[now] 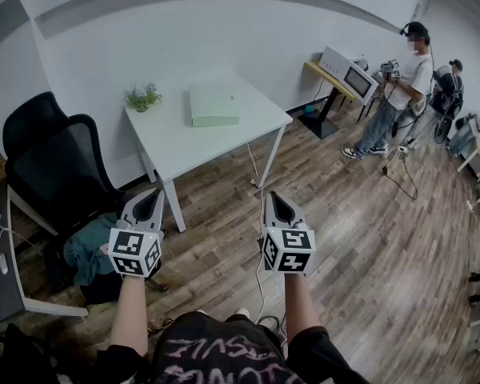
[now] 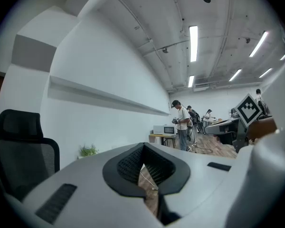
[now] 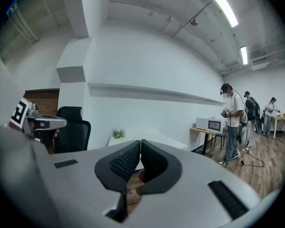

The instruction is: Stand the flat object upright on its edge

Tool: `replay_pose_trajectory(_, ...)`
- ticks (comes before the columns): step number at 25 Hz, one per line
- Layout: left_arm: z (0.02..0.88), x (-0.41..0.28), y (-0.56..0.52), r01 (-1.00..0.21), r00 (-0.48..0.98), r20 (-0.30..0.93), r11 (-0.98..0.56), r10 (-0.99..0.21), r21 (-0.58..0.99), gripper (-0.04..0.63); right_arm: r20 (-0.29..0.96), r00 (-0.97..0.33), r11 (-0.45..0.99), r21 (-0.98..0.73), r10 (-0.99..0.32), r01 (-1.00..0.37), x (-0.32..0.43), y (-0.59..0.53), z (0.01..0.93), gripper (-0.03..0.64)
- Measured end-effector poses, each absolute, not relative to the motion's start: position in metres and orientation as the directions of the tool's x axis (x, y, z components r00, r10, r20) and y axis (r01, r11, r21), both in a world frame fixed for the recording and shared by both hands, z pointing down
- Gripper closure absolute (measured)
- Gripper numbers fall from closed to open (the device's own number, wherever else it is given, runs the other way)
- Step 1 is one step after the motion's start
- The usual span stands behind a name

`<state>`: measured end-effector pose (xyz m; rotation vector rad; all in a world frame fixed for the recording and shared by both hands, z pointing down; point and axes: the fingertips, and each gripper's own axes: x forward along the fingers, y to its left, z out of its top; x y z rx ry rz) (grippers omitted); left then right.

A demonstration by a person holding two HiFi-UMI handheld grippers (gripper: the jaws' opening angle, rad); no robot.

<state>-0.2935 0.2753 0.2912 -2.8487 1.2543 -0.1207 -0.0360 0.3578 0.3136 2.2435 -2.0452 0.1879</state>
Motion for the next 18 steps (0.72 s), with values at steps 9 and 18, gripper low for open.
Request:
replay_pose_trajectory(9, 0.296, -0.294, 0.282, -0.731, 0.677, 0.07, -0.68, -0.733, -0.055, 0.581, 0.164, 0.098, -0.099, 0.003, -0.982, -0.995, -0.038, 0.365, 0.316, 0.592)
replay_pose_trajectory(18, 0.298, -0.299, 0.286, -0.708, 0.699, 0.076, -0.703, -0.711, -0.065, 0.58, 0.158, 0.098, -0.097, 0.015, -0.983, -0.995, -0.048, 0.364, 0.315, 0.591)
